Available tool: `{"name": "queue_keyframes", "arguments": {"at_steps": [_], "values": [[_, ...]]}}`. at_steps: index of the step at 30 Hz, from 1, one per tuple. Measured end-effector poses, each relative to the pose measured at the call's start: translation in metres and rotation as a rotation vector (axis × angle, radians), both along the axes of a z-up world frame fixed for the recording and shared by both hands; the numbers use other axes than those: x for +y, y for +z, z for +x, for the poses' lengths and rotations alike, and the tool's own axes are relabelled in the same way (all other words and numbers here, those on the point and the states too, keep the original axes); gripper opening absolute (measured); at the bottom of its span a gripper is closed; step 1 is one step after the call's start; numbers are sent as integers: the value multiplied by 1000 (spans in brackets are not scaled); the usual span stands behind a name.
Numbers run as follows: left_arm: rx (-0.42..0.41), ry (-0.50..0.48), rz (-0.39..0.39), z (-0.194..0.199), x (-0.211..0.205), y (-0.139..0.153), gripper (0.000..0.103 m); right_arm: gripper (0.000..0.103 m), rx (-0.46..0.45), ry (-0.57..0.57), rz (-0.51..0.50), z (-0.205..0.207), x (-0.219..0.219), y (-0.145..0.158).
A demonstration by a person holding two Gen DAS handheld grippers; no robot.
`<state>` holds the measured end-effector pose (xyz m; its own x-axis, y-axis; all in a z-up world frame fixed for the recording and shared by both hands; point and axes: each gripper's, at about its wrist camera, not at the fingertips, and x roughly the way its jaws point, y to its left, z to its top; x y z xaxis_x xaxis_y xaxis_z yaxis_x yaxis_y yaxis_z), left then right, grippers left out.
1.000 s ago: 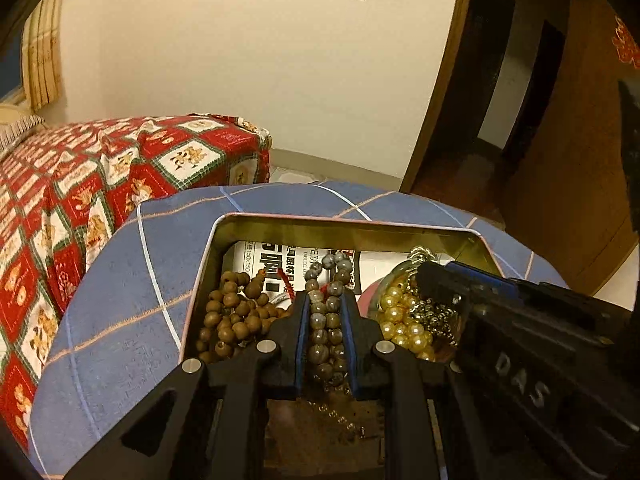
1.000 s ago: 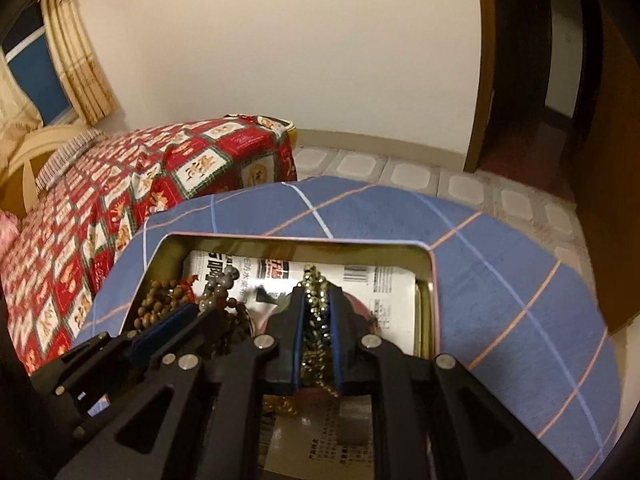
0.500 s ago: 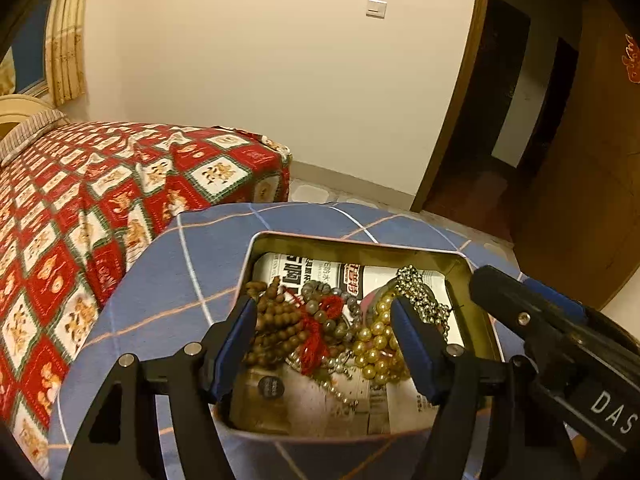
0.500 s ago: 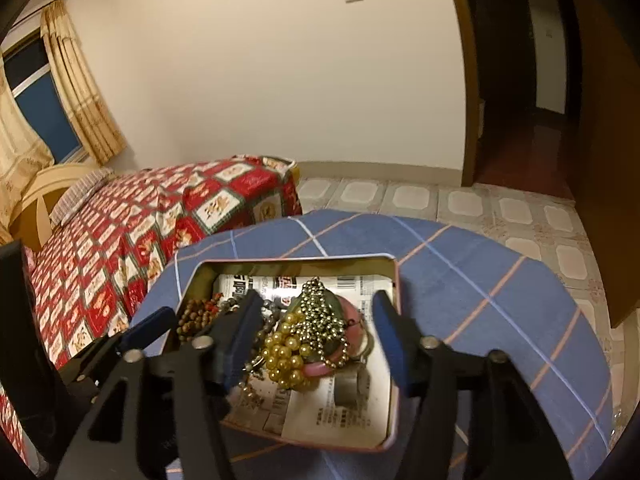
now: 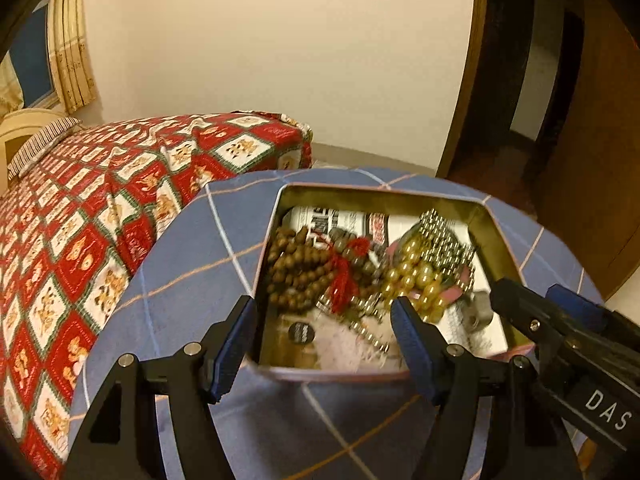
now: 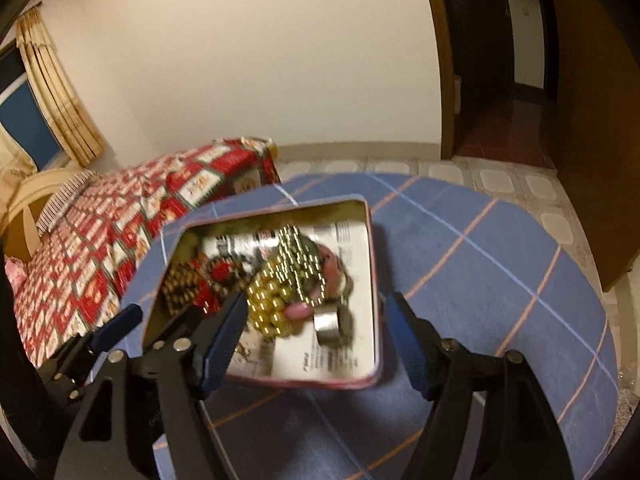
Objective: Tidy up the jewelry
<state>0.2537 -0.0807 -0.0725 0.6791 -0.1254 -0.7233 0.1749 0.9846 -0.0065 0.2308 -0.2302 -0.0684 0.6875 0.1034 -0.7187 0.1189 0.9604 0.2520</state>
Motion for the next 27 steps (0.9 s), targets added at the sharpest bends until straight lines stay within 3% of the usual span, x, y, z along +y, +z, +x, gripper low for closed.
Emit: {"name": "queue_keyframes", "arguments": {"at_steps": [7,15,27], "values": [[-16,15,10,-32,13,2,70,77,6,4,-35,-25,6,0],[-91,40,28,-86,31,8,70,84,-59,-31,-101,-76,14,8],[-162,76,-5,-157,54,21,70,93,-152,-61,-189,-142,34,23]]}}
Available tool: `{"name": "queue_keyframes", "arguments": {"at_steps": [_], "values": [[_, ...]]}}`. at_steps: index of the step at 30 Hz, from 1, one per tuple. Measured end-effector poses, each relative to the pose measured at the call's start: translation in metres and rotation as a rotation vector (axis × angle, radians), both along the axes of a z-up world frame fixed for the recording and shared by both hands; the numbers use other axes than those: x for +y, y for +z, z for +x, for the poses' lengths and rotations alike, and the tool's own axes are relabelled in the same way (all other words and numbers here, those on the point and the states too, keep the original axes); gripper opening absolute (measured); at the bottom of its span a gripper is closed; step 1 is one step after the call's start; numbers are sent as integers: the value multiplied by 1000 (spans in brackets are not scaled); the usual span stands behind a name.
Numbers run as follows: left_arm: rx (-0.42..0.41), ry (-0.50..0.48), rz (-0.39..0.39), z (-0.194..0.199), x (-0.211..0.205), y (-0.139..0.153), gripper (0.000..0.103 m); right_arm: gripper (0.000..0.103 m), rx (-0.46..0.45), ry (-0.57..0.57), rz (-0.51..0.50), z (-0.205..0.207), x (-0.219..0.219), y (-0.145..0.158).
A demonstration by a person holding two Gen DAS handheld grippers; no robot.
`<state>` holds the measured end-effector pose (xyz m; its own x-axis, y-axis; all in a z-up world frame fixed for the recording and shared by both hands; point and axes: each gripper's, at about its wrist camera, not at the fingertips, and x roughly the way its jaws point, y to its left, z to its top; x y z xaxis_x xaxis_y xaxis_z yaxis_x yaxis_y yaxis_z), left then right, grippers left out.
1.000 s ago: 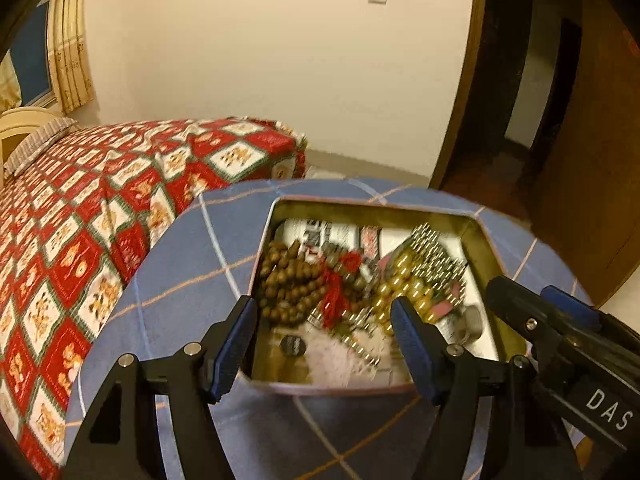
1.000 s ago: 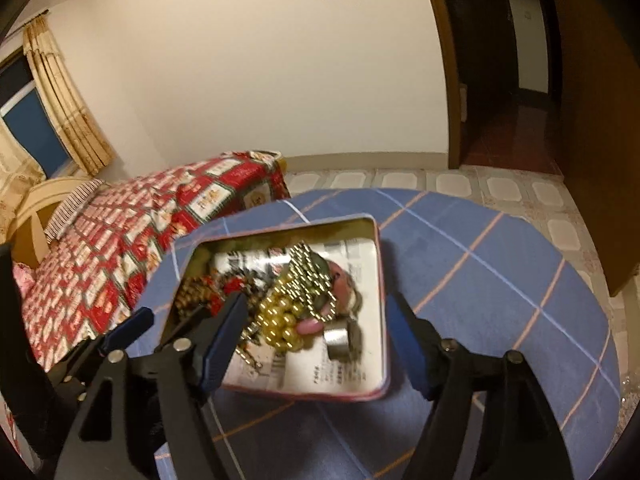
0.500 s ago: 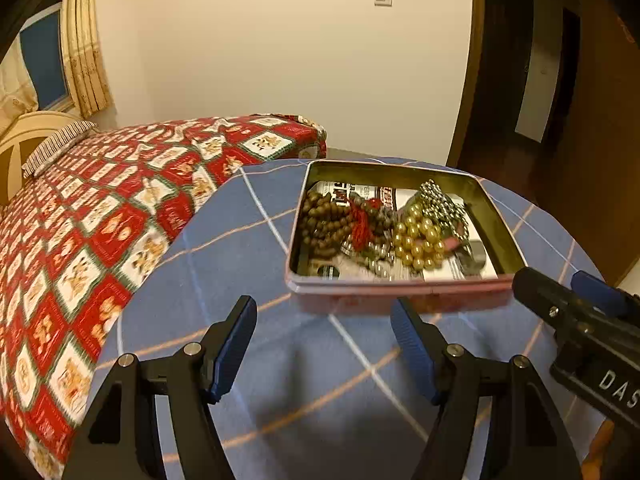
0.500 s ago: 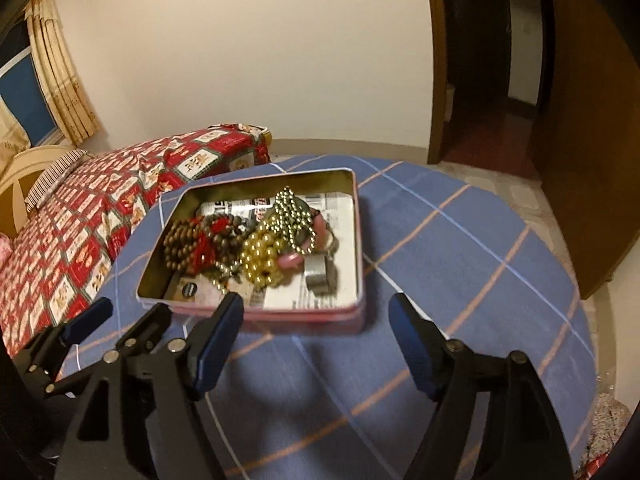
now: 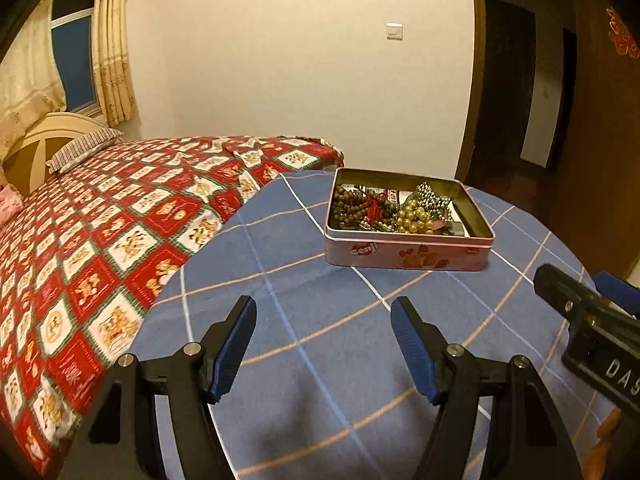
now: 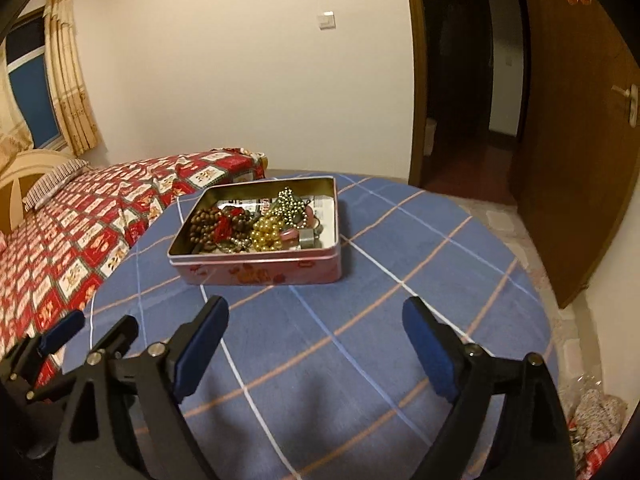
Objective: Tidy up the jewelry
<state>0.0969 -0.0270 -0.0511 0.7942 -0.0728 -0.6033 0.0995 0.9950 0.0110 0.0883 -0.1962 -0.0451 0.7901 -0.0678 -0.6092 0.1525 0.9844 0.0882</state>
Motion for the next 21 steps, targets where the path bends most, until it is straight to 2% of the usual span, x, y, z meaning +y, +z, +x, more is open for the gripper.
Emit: {"name": "queue_keyframes", "arguments": {"at_steps": [9,15,17,19,21], "values": [[-72,-3,0,-40,9,20,70,94,-49,-9,-33,-39,11,13],[-129,1,-13,-67,18,39,71,99,-109,-21,-45,-65,16,30],[-165,6,-22,-78,22,52,74,99,-138,-24,-49,-75,18,39],[-191,10,-35,-88,25,62,83,102,-167,-26,-52,-84,20,48],[-225,8,-53,-97,29,72,84,103,-194,-25,-61,-93,25,57]]}}
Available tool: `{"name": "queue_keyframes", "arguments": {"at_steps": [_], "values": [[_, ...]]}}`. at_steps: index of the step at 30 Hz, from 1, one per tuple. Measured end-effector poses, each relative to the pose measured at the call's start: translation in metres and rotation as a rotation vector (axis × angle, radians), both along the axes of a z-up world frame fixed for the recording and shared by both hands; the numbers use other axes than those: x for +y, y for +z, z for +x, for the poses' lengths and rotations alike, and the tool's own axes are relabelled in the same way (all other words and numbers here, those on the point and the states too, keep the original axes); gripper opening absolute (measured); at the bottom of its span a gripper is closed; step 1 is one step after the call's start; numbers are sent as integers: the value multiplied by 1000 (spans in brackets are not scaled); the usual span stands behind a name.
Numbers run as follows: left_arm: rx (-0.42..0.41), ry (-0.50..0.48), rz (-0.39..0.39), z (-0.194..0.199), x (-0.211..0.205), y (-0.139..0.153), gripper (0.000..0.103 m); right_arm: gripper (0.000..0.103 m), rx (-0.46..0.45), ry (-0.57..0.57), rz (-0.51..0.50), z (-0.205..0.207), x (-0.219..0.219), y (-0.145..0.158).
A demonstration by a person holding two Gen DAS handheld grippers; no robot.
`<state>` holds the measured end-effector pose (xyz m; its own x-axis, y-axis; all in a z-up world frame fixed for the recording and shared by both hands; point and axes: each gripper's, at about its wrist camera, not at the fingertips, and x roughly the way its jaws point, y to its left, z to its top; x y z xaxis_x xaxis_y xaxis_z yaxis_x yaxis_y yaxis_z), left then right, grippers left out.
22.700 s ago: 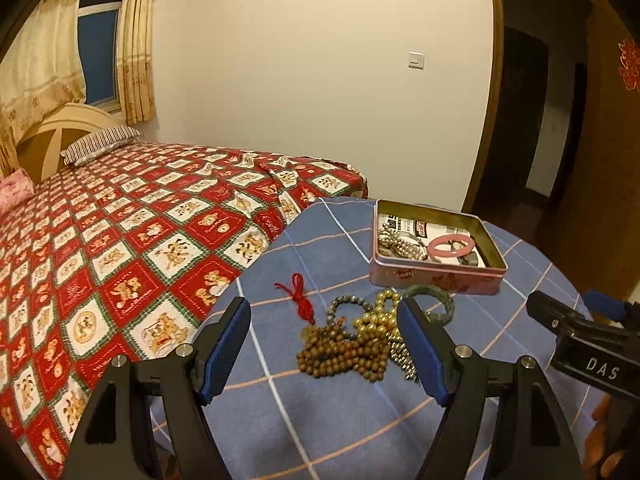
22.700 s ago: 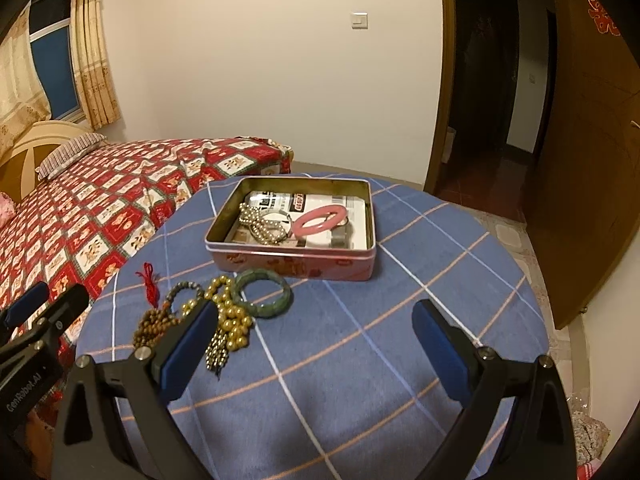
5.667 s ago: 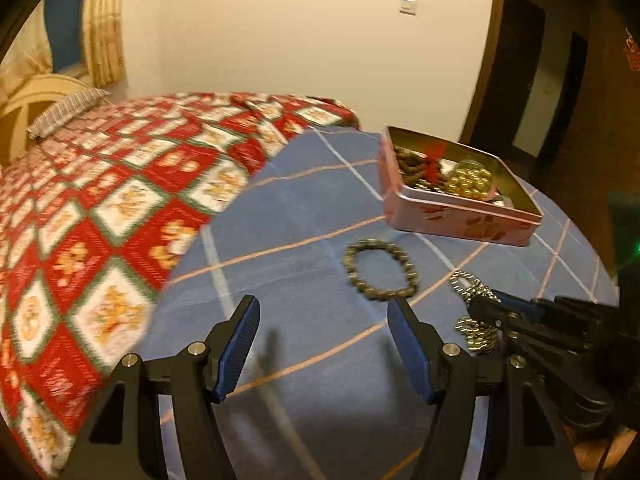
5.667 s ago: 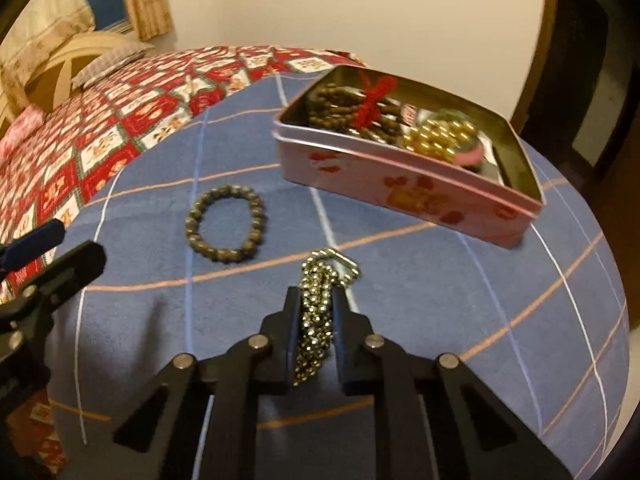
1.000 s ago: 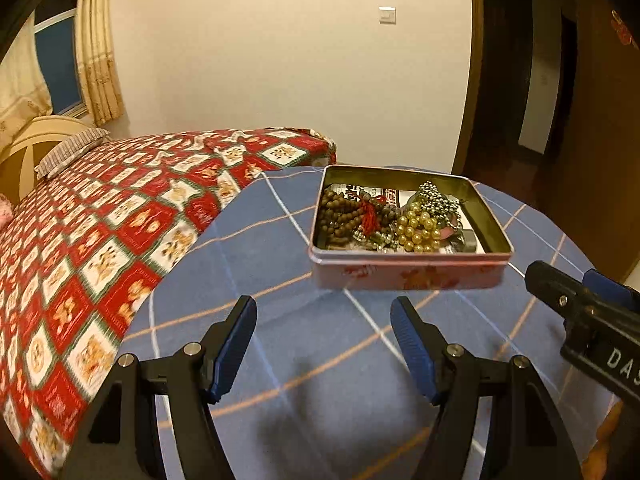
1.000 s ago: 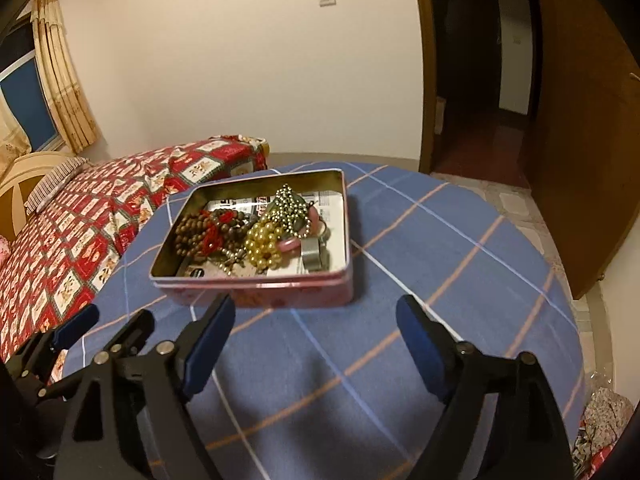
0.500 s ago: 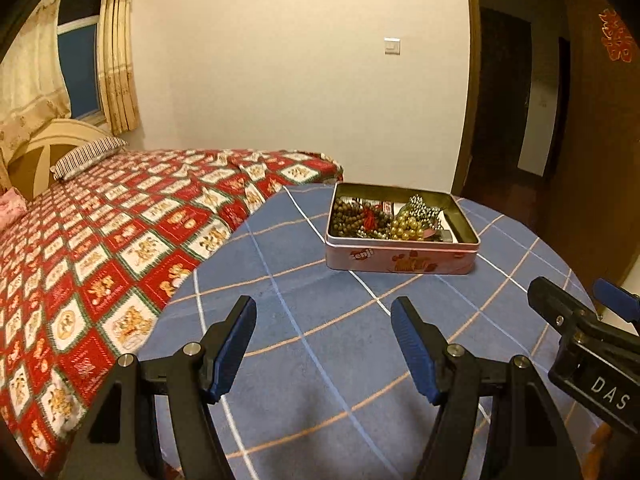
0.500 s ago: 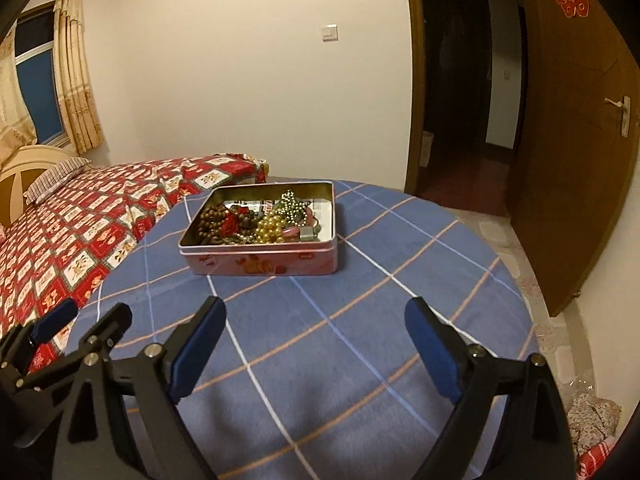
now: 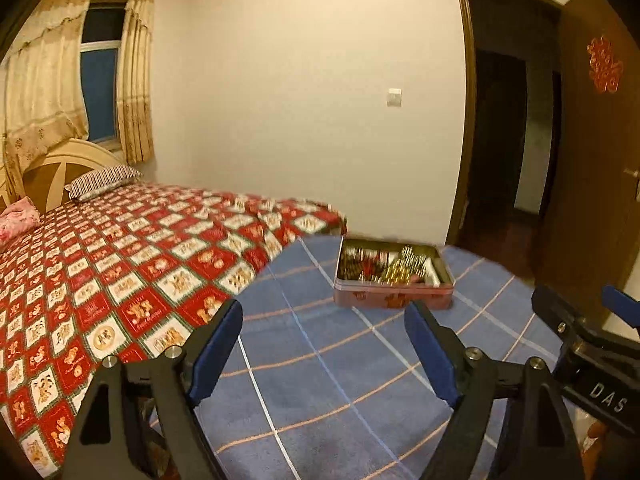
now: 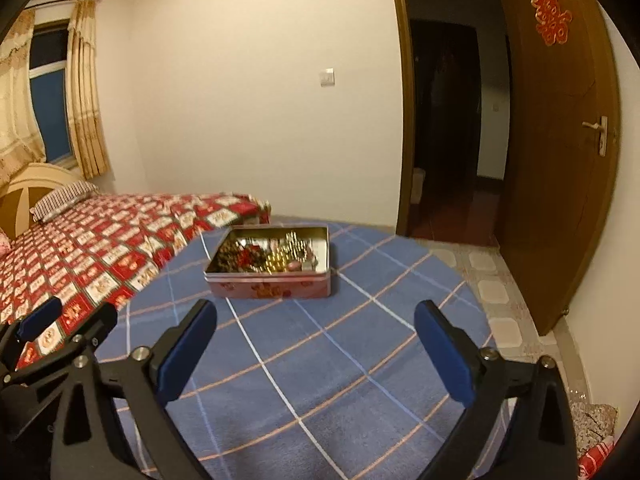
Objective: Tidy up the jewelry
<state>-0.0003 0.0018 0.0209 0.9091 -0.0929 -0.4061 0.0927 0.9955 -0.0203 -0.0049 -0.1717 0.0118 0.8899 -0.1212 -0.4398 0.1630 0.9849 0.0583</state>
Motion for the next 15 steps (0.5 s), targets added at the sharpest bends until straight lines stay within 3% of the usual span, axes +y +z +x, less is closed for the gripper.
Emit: {"name": "queue_keyframes", "arguments": {"at_steps": [15], "values": [[-200,9,-53,-44,20,56,93,103,-148,-12,-33,-38,14,51]]}}
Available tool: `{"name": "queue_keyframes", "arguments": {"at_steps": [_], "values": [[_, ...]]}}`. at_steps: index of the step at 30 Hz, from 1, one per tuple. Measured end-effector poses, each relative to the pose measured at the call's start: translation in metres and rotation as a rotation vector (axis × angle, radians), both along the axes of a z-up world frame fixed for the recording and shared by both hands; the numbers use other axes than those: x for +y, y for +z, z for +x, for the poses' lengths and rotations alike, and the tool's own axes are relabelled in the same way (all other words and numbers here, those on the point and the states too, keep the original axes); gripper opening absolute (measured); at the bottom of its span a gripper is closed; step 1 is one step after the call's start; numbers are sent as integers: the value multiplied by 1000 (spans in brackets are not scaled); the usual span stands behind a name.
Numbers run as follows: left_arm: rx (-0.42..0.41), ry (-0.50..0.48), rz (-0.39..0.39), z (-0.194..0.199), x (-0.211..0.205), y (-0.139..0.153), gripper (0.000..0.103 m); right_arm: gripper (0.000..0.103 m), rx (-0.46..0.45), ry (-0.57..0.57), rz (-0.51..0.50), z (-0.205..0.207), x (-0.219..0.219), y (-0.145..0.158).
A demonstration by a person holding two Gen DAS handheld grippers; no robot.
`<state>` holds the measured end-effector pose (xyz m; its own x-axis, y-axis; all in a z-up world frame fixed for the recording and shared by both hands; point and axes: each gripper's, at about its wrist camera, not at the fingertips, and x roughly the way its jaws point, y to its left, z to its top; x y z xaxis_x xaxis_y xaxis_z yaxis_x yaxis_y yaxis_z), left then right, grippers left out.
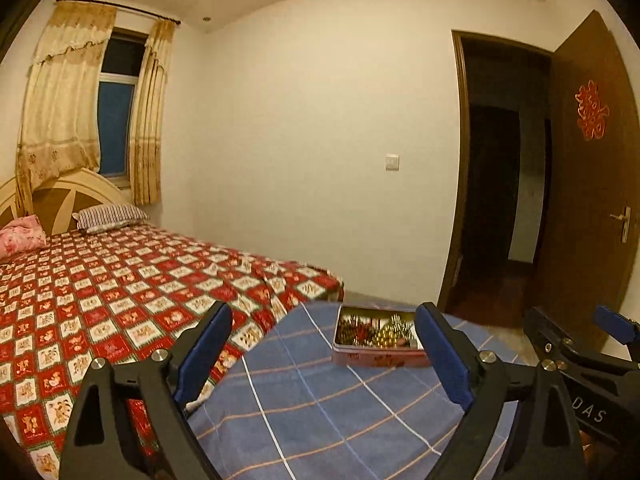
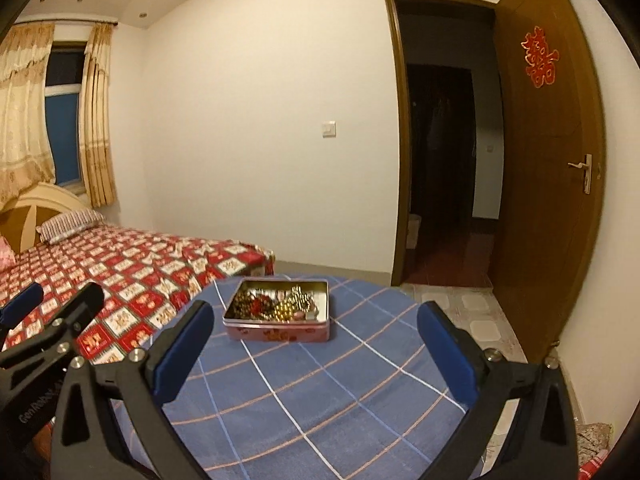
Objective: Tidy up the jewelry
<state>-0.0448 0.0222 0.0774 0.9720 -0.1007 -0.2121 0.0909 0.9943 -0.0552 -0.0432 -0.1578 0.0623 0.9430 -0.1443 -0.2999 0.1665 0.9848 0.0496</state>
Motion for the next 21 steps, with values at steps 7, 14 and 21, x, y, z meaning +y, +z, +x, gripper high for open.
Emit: {"name": "queue_keyframes", "arguments": {"at_steps": [7,14,21], "values": [[-29,4,2,-5,5,8,94,103,-23,3,23,0,0,7],[-10,1,7,-1,4,4,94,103,-17,7,28,1,1,6],[-13,5,5,-4,4,4,94,103,-7,14,34,0,0,6]]}}
